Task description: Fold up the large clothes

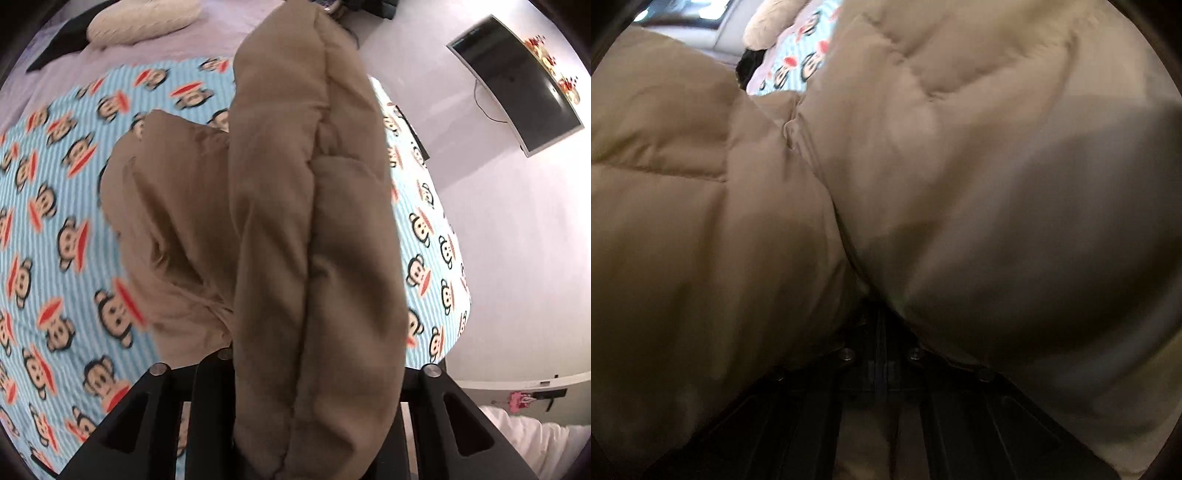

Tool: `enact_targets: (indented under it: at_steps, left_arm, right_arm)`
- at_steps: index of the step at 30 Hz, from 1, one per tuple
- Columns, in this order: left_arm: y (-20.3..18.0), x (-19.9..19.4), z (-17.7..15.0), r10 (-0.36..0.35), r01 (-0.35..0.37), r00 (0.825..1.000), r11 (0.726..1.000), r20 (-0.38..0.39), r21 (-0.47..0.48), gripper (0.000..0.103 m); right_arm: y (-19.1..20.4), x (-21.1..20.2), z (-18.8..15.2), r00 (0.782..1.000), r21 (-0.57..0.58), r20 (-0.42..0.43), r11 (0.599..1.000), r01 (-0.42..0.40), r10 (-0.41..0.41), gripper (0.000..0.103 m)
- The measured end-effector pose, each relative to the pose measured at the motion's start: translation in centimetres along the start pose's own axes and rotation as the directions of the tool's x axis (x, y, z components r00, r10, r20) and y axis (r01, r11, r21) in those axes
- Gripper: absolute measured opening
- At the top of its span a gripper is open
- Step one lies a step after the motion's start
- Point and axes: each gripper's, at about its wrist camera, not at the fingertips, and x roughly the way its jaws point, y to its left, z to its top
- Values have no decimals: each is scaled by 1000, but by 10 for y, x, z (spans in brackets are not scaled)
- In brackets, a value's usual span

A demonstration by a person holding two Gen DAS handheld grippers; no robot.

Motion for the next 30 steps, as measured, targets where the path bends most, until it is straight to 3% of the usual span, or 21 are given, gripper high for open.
enact_targets:
  at_steps: [1, 2, 3, 6, 8, 10, 12, 14, 16, 17, 21, 24, 27, 30]
  left_arm:
    - [-7, 7, 7, -16, 16, 1000, 1000, -3, 9, 39]
    - [-13, 11, 8, -44, 45, 999, 999, -14, 16, 59]
    - [-21, 19, 11, -82, 82, 996, 996, -32, 18, 73]
    - [-41, 44, 13, -167, 170, 984, 985, -68, 35, 76]
    - [-52, 68, 14, -264, 268, 959, 963, -100, 30, 76]
    - [-59, 99, 15, -359, 362, 920, 932, -155, -9, 76]
    - [-63, 126, 17, -383, 385, 904, 922, -189, -29, 76]
    - [-63, 150, 22, -346, 344, 919, 938, -186, -45, 76]
    - [-66, 160, 25, -326, 321, 929, 945, -172, -57, 76]
    - [-69, 162, 27, -320, 314, 933, 948, -168, -57, 76]
    - [-83, 164, 28, -271, 270, 949, 963, -161, -29, 76]
    - [-102, 156, 21, -207, 211, 966, 977, -156, 11, 76]
    - [-95, 137, 30, -181, 189, 979, 979, -98, 78, 76]
    - [-88, 93, 35, -136, 129, 990, 977, 30, 172, 76]
  right_arm:
    - [-7, -14, -1, 1000, 22, -6, 1000, -15, 16, 1]
    - [-12, -27, -4, 1000, 29, -2, 999, -29, 29, 3]
    - [-18, -43, -8, 999, 29, 9, 999, -37, 37, 3]
    - [-39, -93, -22, 998, 28, 65, 1000, -12, 10, 12]
    - [-63, -128, -36, 994, 71, 106, 997, -21, 14, 22]
    - [-83, -153, -51, 991, 105, 137, 994, -14, 0, 40]
    - [-103, -178, -67, 984, 137, 174, 991, 9, -33, 41]
    - [-118, -196, -82, 981, 162, 188, 987, 23, -54, 49]
    - [-128, -216, -99, 974, 171, 213, 984, 45, -81, 71]
    - [-129, -223, -106, 971, 163, 229, 986, 37, -74, 72]
    - [-126, -256, -129, 963, 79, 266, 994, -75, 52, 84]
    - [-111, -248, -129, 962, 5, 242, 991, -131, 126, 84]
    - [-91, -225, -120, 968, -23, 218, 992, -125, 127, 83]
    - [-70, -204, -106, 971, -30, 238, 999, 13, -5, 16]
